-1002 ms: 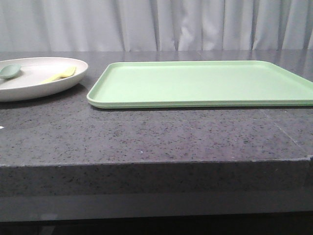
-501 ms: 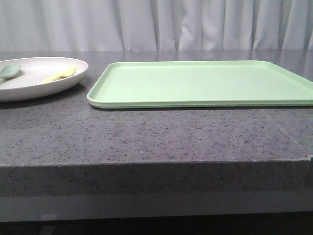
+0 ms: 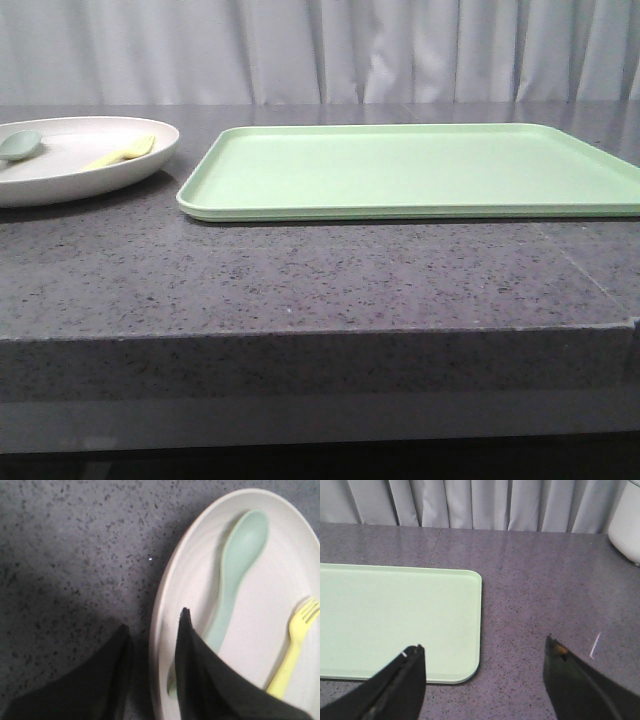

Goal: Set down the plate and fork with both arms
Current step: 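Grip the white plate rim with the left gripper and lift it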

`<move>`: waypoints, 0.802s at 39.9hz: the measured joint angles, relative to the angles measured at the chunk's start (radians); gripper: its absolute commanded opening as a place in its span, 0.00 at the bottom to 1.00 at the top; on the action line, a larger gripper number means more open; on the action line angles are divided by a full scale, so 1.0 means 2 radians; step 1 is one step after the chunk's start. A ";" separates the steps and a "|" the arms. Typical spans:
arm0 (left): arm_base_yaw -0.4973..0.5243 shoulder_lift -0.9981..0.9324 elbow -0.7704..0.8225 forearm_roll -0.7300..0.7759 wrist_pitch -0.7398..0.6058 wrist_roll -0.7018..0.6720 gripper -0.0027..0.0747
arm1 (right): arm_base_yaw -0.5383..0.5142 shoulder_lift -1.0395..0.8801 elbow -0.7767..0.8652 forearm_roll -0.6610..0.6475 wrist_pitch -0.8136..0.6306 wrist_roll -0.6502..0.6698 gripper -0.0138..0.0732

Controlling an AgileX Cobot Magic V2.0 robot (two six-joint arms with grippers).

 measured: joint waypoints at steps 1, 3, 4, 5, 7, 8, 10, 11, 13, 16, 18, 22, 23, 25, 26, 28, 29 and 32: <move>0.000 0.000 0.000 -0.001 -0.002 0.000 0.22 | 0.000 0.000 0.000 0.000 0.000 0.000 0.76; 0.000 0.000 0.000 -0.002 -0.008 0.000 0.19 | 0.000 0.000 0.000 0.000 0.000 0.000 0.76; 0.000 0.000 0.000 -0.002 -0.010 0.000 0.18 | 0.000 0.000 0.000 0.000 0.000 0.000 0.76; 0.000 0.000 0.000 -0.003 -0.011 0.000 0.18 | 0.000 0.000 0.000 0.000 0.000 0.000 0.76; 0.000 0.000 0.000 -0.003 -0.013 0.000 0.17 | 0.000 0.000 0.000 0.000 0.000 0.000 0.76; 0.000 0.000 0.000 -0.003 -0.013 0.000 0.17 | 0.000 0.000 0.000 0.000 0.000 0.000 0.76; 0.000 0.001 0.000 -0.004 -0.013 0.001 0.17 | 0.000 0.000 0.000 0.000 0.000 0.000 0.76; 0.000 0.002 0.000 -0.004 -0.013 0.001 0.17 | 0.000 0.000 0.000 0.000 0.000 0.000 0.76; 0.000 0.003 0.000 -0.004 -0.013 0.001 0.17 | 0.000 0.000 0.000 0.000 0.000 0.000 0.76; 0.000 0.003 0.000 -0.004 -0.010 0.008 0.16 | 0.000 0.000 0.000 0.000 0.000 0.000 0.76; 0.000 0.004 0.000 -0.004 -0.006 0.012 0.15 | 0.000 0.000 0.000 0.000 0.000 0.000 0.76; 0.000 0.006 0.000 -0.006 0.002 0.014 0.10 | 0.000 0.000 0.000 0.000 0.000 0.000 0.76; 0.000 0.006 0.000 -0.006 0.004 0.015 0.08 | 0.000 0.000 0.000 0.000 0.000 0.000 0.76; 0.000 0.006 0.000 -0.006 0.005 0.015 0.03 | 0.000 0.000 0.000 0.000 0.000 0.000 0.76; 0.000 0.006 0.000 -0.006 0.005 0.015 0.01 | 0.000 0.000 0.000 0.000 0.000 0.000 0.76; 0.000 0.006 0.000 -0.006 0.005 0.015 0.01 | 0.000 0.000 0.000 0.000 0.000 0.000 0.76; 0.000 0.006 0.000 -0.006 0.005 0.015 0.01 | 0.000 0.000 0.000 0.000 0.000 0.000 0.76; 0.000 0.007 0.000 -0.006 0.005 0.015 0.01 | 0.000 0.000 0.000 0.000 0.000 0.000 0.76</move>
